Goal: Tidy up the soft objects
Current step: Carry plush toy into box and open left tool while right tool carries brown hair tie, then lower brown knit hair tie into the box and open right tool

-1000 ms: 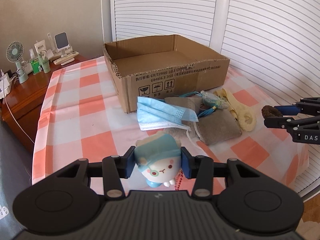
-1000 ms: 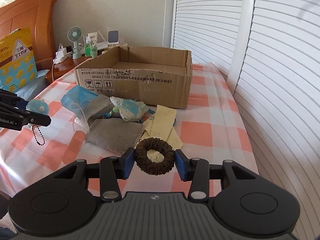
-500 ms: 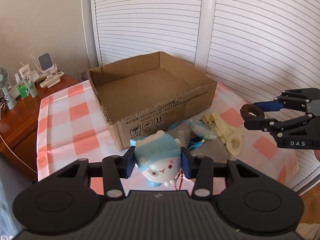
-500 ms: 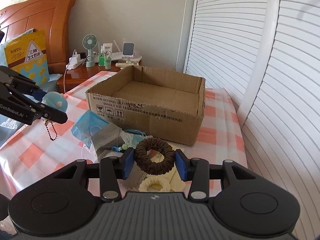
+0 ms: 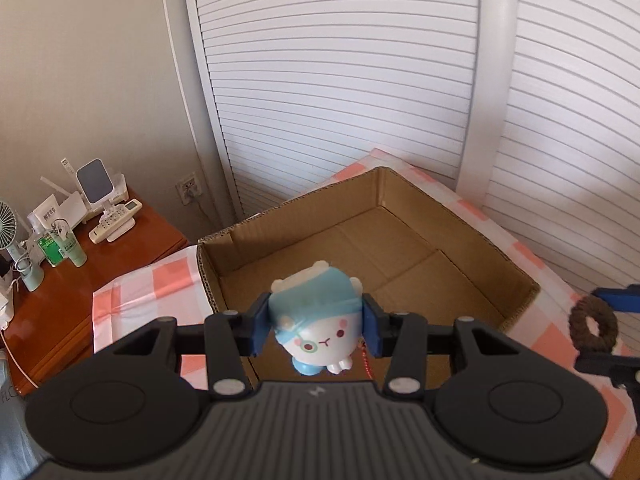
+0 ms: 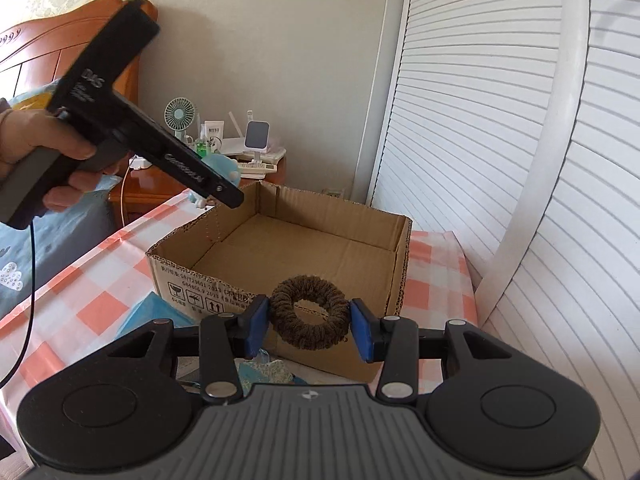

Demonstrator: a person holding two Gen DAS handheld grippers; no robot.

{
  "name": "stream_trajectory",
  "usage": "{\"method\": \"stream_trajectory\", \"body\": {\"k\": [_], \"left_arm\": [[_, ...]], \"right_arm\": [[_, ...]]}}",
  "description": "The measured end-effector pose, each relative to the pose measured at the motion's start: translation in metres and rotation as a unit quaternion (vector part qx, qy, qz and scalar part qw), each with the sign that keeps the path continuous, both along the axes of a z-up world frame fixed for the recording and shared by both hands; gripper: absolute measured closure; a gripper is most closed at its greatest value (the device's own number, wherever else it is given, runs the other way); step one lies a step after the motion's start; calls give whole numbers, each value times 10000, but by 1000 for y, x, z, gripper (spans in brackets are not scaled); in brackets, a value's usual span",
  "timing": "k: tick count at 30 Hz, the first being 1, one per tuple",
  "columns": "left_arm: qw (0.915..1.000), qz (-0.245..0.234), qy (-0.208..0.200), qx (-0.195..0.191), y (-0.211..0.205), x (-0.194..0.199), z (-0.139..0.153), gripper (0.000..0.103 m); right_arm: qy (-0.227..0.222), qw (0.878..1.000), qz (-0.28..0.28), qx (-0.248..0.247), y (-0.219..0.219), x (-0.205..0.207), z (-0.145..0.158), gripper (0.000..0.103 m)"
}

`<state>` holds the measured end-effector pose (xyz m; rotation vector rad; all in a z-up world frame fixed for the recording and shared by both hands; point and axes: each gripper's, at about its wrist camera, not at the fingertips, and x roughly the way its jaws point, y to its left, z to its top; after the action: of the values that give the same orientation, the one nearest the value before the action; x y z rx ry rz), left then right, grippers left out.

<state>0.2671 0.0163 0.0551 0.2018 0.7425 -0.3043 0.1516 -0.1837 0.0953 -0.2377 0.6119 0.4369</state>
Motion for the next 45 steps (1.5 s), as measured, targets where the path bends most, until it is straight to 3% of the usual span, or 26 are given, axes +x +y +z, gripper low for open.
{"method": "stream_trajectory", "body": {"k": [2, 3, 4, 6, 13, 21, 29, 32, 42, 43, 44, 45], "left_arm": [[10000, 97, -13, -5, -1, 17, -5, 56], [9998, 185, -24, -6, 0, 24, -8, 49], [9997, 244, -2, 13, 0, 30, -11, 33], [9994, 334, -24, 42, 1, 35, -15, 20], [9992, 364, -127, 53, 12, -1, -11, 11], [9994, 335, -103, -58, 23, -79, -18, 6], [9970, 706, -253, -177, 29, -146, -35, 4], [9947, 938, -389, -134, 28, -167, -43, 4], [9926, 1204, -123, 126, 35, -194, -60, 4], [9922, 1238, -115, 112, 36, -194, -60, 4], [9919, 1264, -110, 101, 37, -194, -60, 4], [9917, 1280, -110, 90, 38, -194, -60, 4]], "right_arm": [[-11, 10000, -13, 11, -1, 6, 0, 54], [-14, 10000, -26, 10, -1, 8, 0, 54], [-16, 10000, -39, 6, -2, 11, -2, 54], [9, 10000, -89, 2, -3, 16, -4, 54], [97, 9997, -209, 4, -5, 26, -7, 54], [25, 9998, -195, -34, 6, 32, -1, 54], [120, 9997, -164, -139, 20, 46, -3, 54], [145, 9995, -207, -206, 26, 62, -4, 54], [330, 9980, -377, -378, 54, 154, -17, 53], [341, 9978, -400, -407, 57, 163, -20, 51], [370, 9975, -436, -410, 59, 170, -22, 41], [428, 9971, -496, -378, 61, 179, -24, 20]]}}
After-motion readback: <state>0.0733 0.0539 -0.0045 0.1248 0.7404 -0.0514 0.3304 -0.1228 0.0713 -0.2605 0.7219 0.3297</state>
